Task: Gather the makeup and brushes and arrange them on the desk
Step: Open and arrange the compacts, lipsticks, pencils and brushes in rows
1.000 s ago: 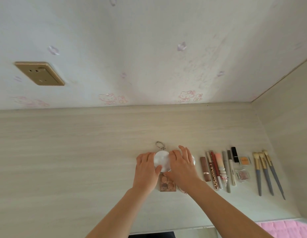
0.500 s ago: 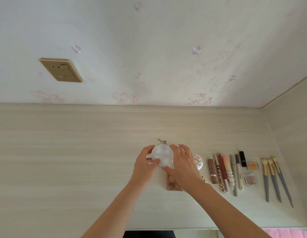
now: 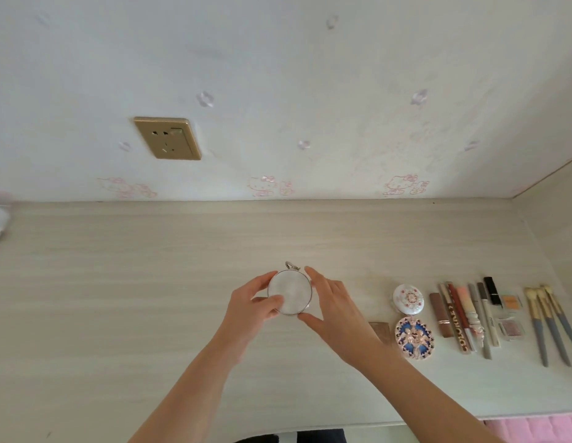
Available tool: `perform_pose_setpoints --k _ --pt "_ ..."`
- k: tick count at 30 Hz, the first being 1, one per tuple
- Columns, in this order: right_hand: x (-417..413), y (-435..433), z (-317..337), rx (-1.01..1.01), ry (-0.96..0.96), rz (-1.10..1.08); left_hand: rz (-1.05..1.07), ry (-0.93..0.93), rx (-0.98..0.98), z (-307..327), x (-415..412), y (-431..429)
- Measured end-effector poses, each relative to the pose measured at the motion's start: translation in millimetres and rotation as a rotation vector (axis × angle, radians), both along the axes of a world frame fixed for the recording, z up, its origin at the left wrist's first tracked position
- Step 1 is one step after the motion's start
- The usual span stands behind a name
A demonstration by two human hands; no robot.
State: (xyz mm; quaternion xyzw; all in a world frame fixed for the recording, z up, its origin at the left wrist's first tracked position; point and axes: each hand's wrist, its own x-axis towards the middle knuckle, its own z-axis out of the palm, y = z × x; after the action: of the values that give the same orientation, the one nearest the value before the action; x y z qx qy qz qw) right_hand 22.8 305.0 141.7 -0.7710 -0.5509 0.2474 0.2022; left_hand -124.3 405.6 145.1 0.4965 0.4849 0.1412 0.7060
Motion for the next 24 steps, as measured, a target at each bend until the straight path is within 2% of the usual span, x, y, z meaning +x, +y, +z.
perform_pose_setpoints --k 8,12,24 --pt "-55.6 19.1 -3.9 0.031 0.053 -0.042 -0.095 0.004 0.025 -5.2 -56.7 32.8" --pt "-69.6 23.7 -6.8 0.046 0.071 -0.048 -0.204 0.025 0.141 -8.2 -73.3 34.6" --pt "-61.4 31.0 -51.6 0.169 -0.007 0.002 -0.227 -0.014 0.375 -67.1 -73.6 42.7"
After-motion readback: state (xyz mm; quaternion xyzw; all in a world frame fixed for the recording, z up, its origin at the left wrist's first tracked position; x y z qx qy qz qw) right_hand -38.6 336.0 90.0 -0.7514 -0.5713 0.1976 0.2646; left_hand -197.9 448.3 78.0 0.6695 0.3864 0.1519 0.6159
